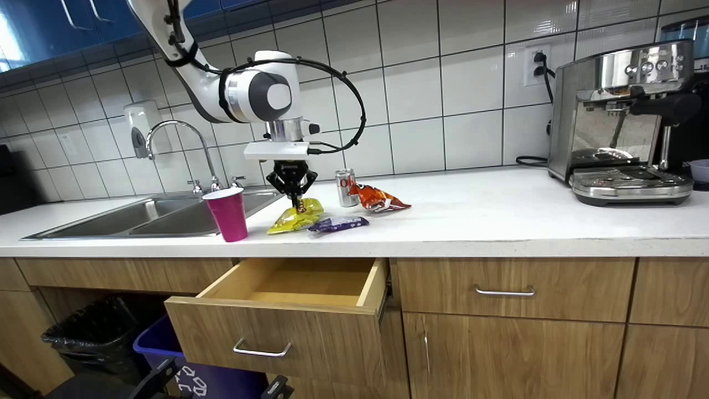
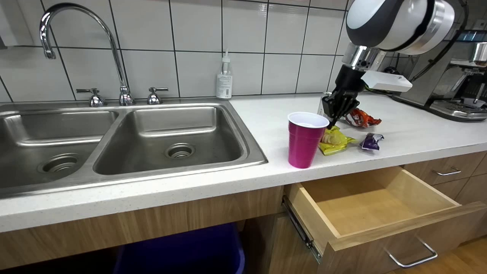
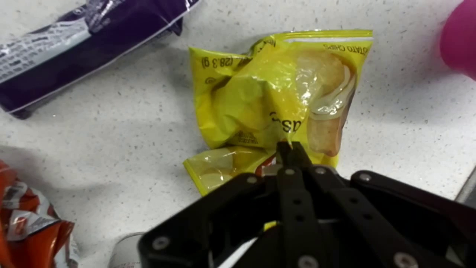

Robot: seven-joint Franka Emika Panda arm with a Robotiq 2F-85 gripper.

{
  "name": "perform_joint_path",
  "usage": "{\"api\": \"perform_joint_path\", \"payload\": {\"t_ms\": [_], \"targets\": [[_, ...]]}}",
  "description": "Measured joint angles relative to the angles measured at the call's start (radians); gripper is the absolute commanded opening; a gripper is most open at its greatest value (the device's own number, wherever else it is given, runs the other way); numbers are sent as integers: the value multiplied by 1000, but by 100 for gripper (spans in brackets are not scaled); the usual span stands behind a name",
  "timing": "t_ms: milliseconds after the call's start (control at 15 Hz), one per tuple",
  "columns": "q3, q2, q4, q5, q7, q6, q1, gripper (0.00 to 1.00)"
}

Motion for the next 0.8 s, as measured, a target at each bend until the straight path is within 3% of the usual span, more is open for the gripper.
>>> {"api": "perform_joint_path", "payload": {"t_ms": [800], "targets": [[12,-118,-62,13,-123,-31,0,0]]}}
